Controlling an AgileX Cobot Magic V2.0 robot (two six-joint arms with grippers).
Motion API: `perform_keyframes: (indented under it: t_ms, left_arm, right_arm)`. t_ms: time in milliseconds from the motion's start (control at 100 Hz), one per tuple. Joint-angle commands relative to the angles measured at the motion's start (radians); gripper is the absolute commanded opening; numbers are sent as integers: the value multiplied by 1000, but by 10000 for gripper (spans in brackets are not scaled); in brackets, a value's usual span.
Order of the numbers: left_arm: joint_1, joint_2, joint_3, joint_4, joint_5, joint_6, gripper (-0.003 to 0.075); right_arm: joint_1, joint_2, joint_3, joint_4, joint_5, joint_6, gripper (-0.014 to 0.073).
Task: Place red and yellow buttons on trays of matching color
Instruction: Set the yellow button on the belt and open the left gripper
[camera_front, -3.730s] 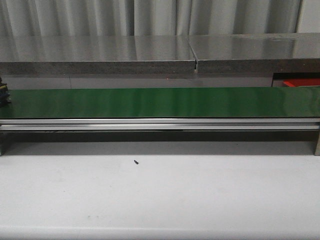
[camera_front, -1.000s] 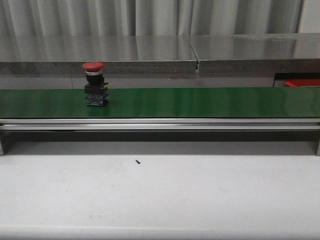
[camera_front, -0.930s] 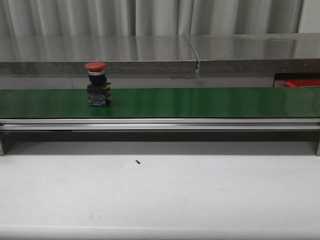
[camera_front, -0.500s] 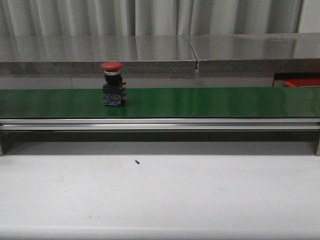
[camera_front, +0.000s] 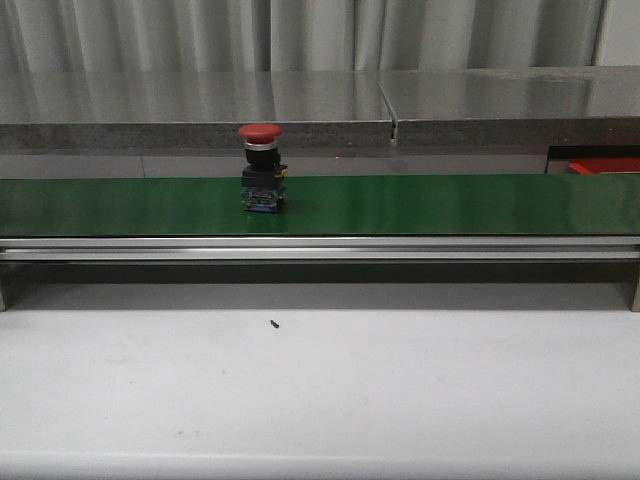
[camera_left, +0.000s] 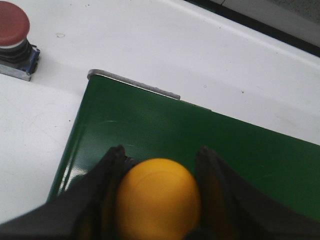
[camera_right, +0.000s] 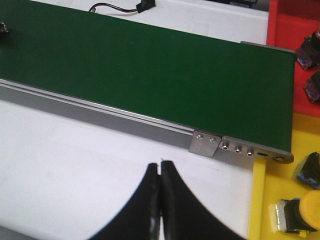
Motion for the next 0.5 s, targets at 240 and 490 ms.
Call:
perform_keyframes:
  t_ms: [240, 490]
  left_arm:
    - [-8, -17, -24, -31, -24, 3, 383]
    - [-8, -27, -43, -33, 2, 3, 608]
  right_arm:
    - [-1, -9, -26, 20, -45, -9, -67]
    - [-1, -9, -26, 20, -45, -9, -67]
